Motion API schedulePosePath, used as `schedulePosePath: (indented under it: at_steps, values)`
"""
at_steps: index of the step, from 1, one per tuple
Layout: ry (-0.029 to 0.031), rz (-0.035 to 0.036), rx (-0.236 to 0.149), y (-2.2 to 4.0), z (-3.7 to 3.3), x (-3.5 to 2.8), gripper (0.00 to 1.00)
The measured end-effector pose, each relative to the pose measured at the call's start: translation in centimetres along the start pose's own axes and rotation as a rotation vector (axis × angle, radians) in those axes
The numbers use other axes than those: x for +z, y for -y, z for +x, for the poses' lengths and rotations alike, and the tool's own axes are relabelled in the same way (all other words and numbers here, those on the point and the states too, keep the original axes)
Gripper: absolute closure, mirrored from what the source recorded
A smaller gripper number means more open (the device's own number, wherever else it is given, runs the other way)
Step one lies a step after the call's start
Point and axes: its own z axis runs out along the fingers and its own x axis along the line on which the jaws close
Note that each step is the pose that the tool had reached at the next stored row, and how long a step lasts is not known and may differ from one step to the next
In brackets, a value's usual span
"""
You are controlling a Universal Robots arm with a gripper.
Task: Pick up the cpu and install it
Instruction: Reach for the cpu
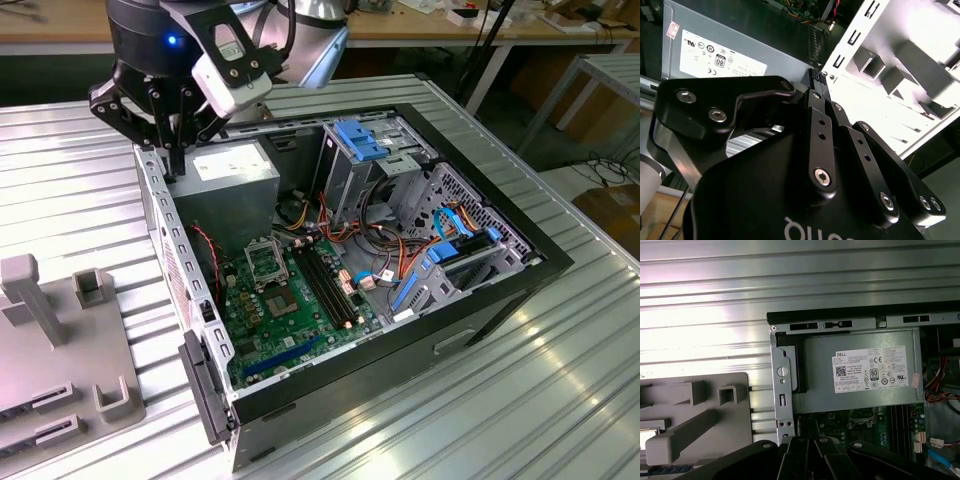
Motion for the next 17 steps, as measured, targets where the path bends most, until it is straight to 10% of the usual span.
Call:
schedulePosePath:
  at_steps: [17]
  values:
    - [-0.0003, 0.0000, 0.000, 0.10, 1.29, 0.08, 0.89]
